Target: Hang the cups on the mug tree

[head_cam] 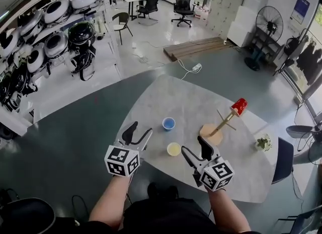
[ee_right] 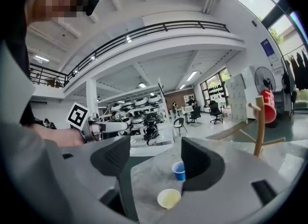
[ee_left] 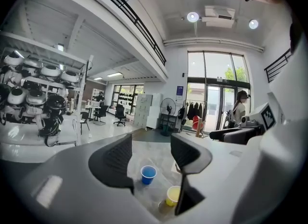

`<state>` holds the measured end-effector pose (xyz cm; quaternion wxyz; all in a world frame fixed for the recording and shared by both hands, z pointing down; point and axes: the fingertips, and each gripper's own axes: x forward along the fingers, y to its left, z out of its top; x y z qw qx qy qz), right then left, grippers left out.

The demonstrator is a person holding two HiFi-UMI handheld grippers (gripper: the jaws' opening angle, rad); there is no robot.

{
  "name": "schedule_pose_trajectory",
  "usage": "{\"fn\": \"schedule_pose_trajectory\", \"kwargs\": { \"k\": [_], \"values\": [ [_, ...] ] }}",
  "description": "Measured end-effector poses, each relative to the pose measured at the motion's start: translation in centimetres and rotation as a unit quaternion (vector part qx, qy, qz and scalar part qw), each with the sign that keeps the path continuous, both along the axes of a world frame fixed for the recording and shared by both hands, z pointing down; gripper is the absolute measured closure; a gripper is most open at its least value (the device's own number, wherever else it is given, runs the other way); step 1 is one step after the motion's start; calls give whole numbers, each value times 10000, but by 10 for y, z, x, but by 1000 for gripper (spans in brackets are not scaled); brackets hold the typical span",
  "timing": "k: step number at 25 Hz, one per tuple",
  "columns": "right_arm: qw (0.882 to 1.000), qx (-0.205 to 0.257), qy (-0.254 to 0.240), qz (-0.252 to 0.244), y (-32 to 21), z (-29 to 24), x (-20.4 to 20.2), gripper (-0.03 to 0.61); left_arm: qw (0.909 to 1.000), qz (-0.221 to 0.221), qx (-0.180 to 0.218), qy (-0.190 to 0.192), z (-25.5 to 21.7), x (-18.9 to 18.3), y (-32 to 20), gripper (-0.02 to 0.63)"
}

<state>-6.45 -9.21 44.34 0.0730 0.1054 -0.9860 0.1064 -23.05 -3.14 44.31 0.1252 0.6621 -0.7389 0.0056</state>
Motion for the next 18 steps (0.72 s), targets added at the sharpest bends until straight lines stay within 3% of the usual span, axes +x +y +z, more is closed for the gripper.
{"fn": "schedule_pose_trajectory", "kwargs": {
  "k": [14,18],
  "values": [
    [9963,-210,706,-440,17,97,-12,264,9972,147,-541,490,76,19,-3,367],
    [9943,-280,900,-498,15,124,-21,259,9960,-12,-658,598,100,16,-5,373]
  ]
}}
